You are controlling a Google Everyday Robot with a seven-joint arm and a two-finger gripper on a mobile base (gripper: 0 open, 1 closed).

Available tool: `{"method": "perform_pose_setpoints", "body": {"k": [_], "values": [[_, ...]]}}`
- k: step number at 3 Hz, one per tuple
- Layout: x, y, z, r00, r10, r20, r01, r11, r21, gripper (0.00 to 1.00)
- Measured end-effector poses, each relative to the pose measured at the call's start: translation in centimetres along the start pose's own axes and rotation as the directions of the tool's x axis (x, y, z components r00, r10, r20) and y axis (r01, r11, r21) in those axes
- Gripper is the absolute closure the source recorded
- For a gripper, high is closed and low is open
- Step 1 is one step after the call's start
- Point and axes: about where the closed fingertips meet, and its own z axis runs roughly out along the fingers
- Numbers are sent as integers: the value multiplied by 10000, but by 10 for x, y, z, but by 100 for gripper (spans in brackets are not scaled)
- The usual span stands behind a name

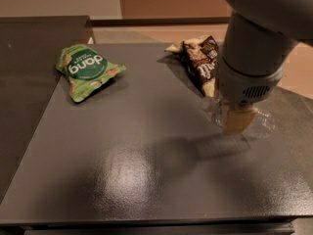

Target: Knock water bottle over

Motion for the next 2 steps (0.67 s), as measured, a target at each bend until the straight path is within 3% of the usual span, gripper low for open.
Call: {"method": "perform_pose_setpoints", "body": {"k": [2], "values": [[-19,10,21,9967,-561,-581,556,9984,-102,36]]}}
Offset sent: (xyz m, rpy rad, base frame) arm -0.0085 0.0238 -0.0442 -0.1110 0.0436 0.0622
